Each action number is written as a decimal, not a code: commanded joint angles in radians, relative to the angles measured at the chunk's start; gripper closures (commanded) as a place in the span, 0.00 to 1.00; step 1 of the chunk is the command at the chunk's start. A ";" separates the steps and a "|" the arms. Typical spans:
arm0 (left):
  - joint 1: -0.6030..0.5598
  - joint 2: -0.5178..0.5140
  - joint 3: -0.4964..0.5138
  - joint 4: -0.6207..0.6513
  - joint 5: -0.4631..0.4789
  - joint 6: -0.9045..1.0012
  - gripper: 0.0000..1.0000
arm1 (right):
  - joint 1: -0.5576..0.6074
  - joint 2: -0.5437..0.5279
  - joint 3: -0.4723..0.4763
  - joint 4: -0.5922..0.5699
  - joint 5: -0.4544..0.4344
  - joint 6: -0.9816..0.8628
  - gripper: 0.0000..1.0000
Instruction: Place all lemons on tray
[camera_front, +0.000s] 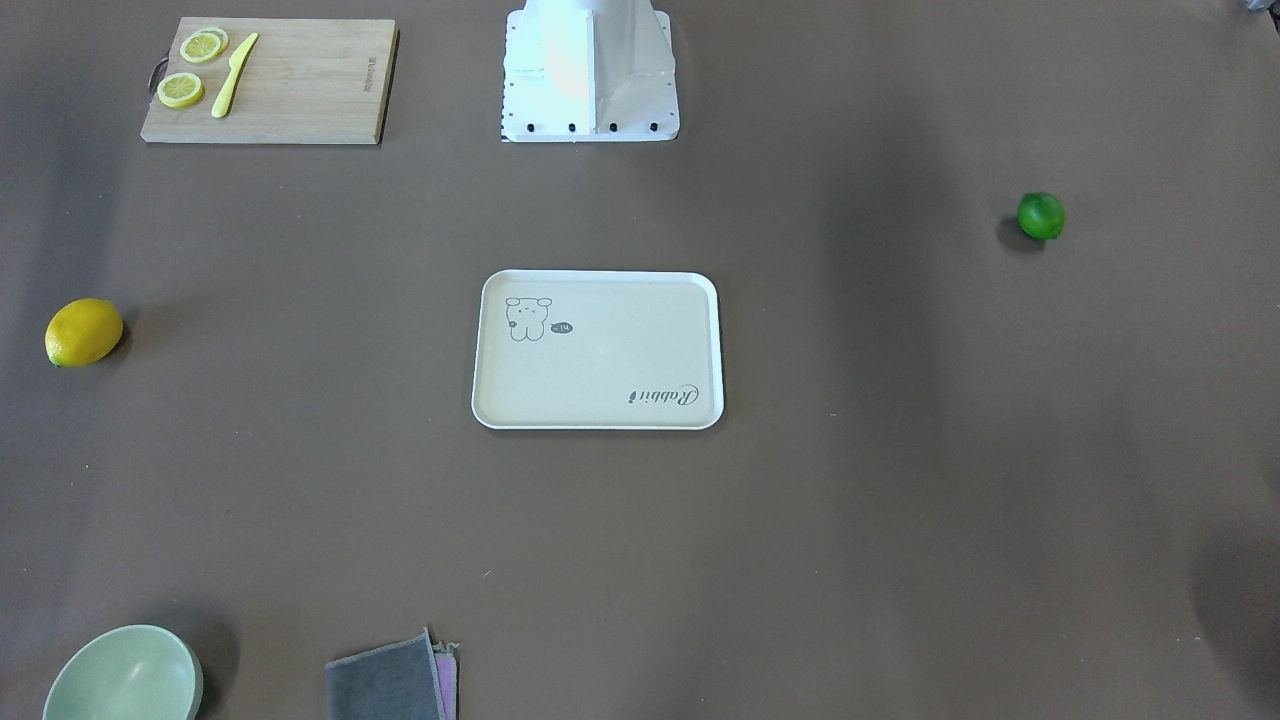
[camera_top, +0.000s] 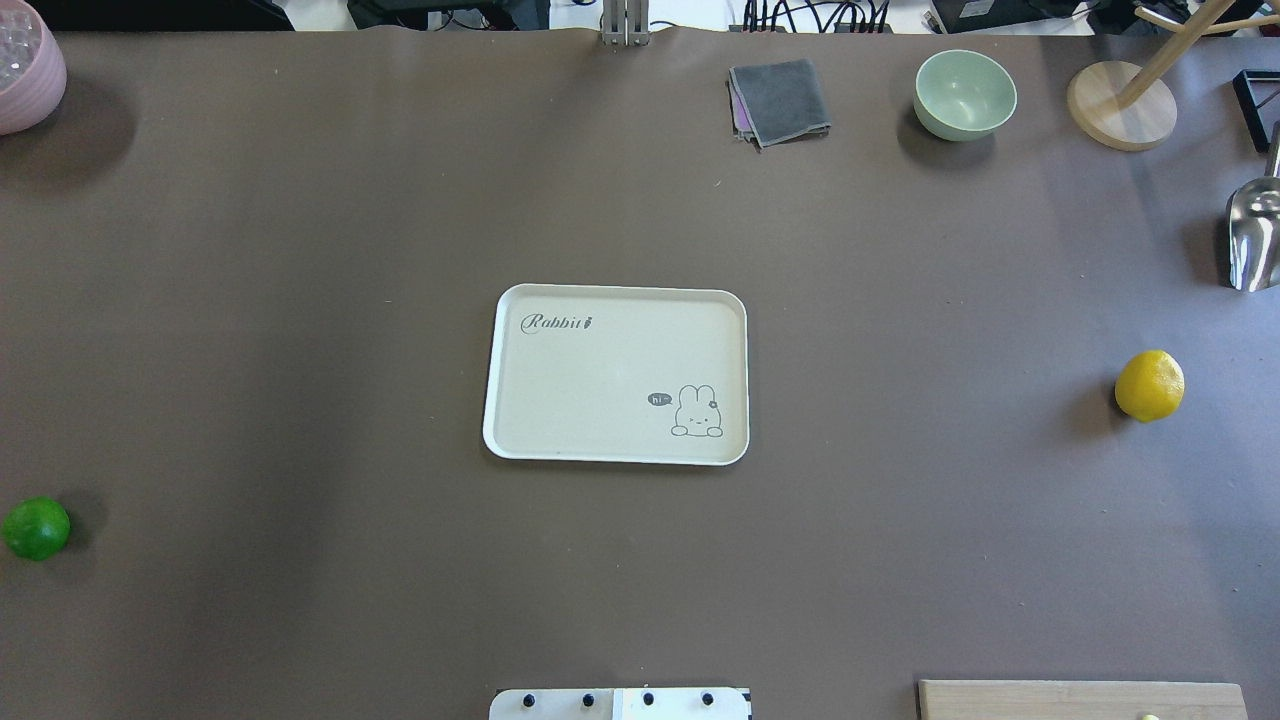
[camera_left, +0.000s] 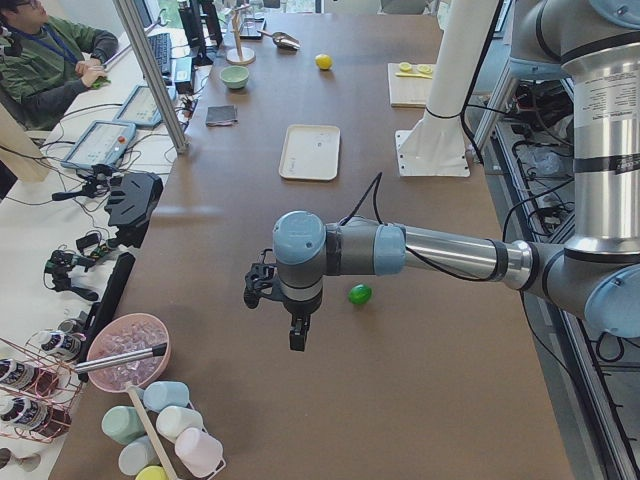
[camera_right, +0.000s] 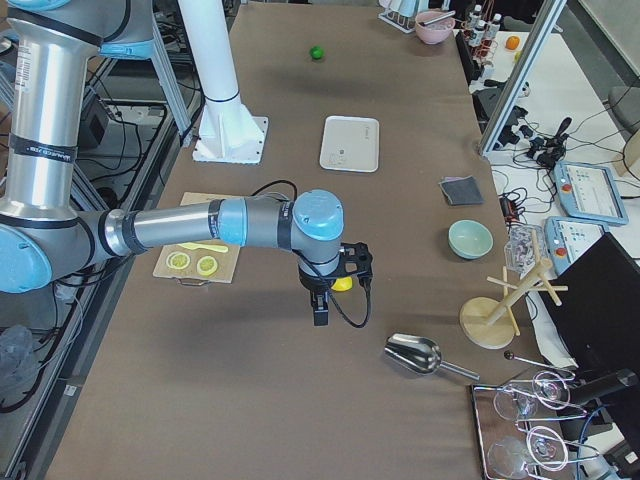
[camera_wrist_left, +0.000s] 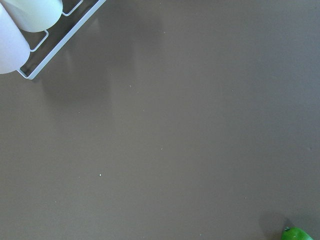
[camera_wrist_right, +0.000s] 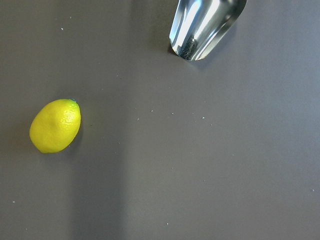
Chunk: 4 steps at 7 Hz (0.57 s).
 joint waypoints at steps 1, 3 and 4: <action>0.002 -0.001 -0.019 0.003 0.001 0.000 0.02 | 0.000 -0.004 0.003 -0.002 0.001 0.000 0.00; 0.008 0.013 -0.094 0.004 0.003 -0.002 0.02 | 0.000 -0.002 0.012 0.002 -0.010 0.000 0.00; 0.009 -0.002 -0.094 0.003 0.008 -0.002 0.02 | 0.000 0.001 0.034 0.002 -0.010 0.008 0.00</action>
